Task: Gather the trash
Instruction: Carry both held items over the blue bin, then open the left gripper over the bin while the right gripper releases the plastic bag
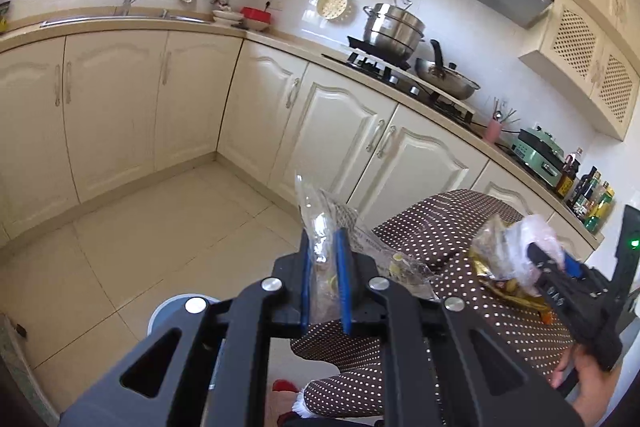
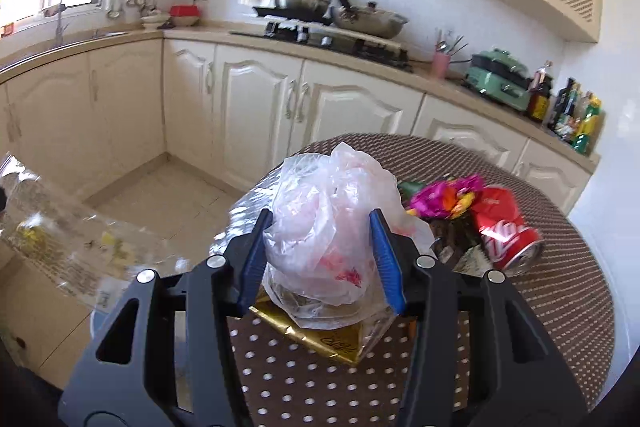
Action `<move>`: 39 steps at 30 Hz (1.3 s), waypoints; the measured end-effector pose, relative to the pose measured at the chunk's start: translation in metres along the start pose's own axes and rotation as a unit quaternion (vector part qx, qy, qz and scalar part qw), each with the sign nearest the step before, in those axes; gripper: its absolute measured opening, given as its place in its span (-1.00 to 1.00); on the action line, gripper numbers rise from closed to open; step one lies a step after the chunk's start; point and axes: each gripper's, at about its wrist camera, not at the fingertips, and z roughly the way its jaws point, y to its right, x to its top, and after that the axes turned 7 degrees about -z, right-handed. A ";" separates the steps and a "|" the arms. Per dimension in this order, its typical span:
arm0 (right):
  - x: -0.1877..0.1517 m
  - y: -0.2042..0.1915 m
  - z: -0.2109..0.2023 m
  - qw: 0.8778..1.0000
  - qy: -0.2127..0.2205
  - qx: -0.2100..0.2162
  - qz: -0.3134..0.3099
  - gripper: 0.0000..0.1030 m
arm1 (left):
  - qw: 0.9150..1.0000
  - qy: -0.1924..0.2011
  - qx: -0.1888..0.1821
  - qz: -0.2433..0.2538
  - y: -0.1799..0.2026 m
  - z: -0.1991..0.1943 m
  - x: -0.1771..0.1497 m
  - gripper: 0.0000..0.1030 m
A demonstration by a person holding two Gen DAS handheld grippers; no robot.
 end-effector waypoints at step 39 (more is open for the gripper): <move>-0.110 -0.348 0.195 0.916 -0.219 0.326 -0.088 -0.03 | 0.953 -0.199 0.227 -0.022 -0.238 0.210 -0.069 -0.08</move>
